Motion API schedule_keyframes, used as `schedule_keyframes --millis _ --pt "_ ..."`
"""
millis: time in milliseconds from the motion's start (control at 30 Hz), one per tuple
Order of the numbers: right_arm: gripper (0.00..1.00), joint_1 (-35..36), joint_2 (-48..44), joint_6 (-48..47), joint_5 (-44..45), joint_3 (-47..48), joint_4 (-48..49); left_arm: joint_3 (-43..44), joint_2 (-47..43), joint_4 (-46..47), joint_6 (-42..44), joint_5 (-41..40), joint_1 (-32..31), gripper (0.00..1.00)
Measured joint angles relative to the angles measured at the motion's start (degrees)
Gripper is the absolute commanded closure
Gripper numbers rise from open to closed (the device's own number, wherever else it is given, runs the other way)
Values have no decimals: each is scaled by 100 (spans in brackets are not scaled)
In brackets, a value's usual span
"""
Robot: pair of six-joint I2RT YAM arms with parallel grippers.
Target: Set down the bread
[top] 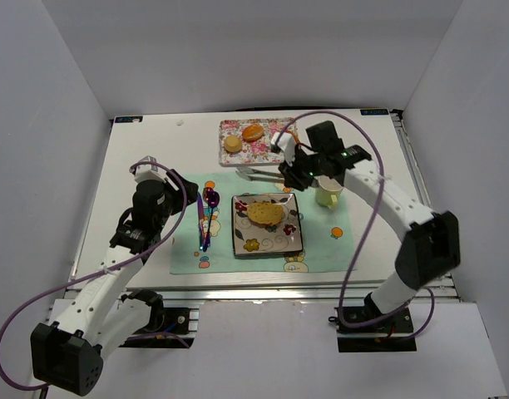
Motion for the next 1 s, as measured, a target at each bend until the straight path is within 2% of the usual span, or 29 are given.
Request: schedule_keyframes --millis 233,400,1000 --pt "60 42 2186 208 986 1902 831 0 2 0 -2 -11 0 24" --pt "57 162 3040 31 1449 2616 1182 0 2 2 -33 -52 0 24" --pt "52 439 3246 -468 1864 2487 1744 0 190 4 -85 -103 0 24"
